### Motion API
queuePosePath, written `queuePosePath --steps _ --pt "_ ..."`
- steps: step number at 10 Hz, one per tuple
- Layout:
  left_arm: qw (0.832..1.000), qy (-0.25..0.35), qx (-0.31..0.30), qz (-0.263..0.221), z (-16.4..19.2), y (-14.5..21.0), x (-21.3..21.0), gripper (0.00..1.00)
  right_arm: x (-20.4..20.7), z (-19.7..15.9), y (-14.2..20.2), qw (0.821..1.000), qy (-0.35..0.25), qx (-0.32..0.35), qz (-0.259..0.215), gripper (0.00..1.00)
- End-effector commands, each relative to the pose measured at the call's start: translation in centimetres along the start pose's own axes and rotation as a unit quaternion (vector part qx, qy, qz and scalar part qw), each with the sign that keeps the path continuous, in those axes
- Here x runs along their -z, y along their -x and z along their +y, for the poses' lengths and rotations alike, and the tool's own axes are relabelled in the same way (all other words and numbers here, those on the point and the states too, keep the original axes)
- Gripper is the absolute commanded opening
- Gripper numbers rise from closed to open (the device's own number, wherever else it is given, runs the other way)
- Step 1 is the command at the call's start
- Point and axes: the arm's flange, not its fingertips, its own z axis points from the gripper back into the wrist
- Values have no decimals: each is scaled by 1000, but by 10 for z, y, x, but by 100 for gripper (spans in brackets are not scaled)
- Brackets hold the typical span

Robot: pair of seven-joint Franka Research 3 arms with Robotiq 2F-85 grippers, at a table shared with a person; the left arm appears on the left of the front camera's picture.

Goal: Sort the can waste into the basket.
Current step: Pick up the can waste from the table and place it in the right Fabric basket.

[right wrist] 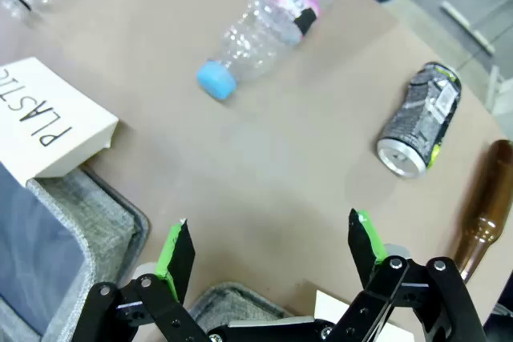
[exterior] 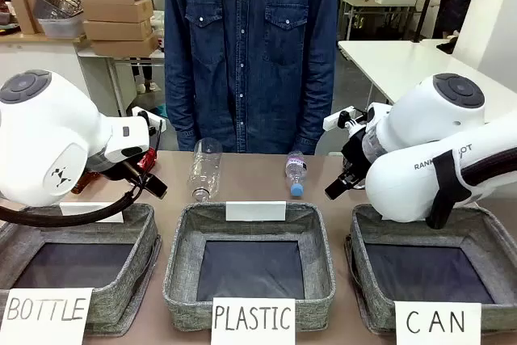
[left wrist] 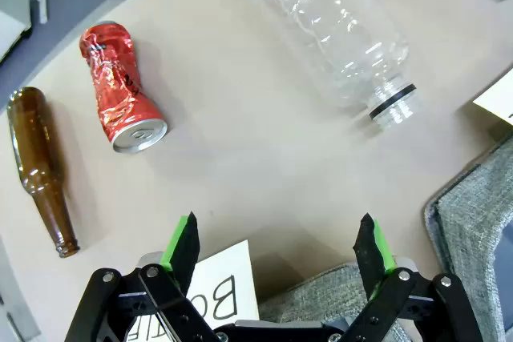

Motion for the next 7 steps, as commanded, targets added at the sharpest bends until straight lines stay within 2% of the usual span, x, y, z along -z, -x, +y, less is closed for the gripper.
queuePosePath --steps 1,7 --pt "1000 0 0 0 0 0 0 100 0 0 0 1000 0 0 0 100" --pt "1000 0 0 0 0 0 0 100 0 0 0 1000 0 0 0 100"
